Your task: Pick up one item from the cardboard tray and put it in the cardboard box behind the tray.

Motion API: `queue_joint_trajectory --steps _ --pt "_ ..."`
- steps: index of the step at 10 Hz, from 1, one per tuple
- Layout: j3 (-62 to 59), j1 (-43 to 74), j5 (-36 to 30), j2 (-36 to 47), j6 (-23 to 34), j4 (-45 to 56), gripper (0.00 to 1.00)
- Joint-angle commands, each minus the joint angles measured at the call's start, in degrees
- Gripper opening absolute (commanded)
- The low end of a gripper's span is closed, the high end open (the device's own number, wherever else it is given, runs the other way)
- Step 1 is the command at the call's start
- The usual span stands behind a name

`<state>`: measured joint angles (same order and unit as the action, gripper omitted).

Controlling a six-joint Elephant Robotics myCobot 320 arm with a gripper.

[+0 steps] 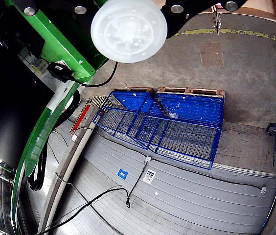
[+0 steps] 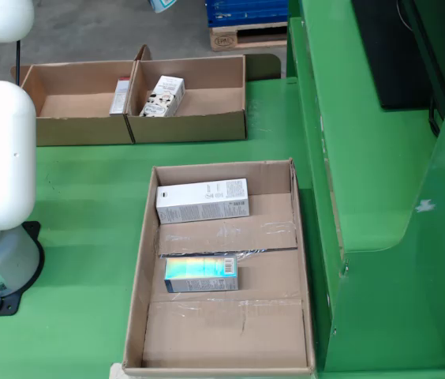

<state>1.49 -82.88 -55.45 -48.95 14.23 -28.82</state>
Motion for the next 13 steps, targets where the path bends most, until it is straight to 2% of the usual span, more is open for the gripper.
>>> queue_joint_trajectory --steps 1,4,5,6,7,8,11,13 --pt "-1.5 0.3 0.6 1.4 -0.2 -0.6 0.0" --pt "-1.5 0.3 0.6 1.4 -0.2 -0.6 0.0" --pt "-1.5 4.5 -0.2 -0.8 -5.3 -1.0 0.0" --pt "-1.5 11.8 -28.8 -5.4 0.7 -11.7 0.0" --pt "-1.5 12.9 -33.5 -6.4 1.2 -13.6 0.0" --pt "-1.5 12.9 -33.5 -6.4 1.2 -13.6 0.0" --pt "-1.5 15.6 -45.7 -9.9 2.2 -19.8 0.0" --pt "-1.5 16.8 -50.1 -11.7 1.9 -22.9 0.0"
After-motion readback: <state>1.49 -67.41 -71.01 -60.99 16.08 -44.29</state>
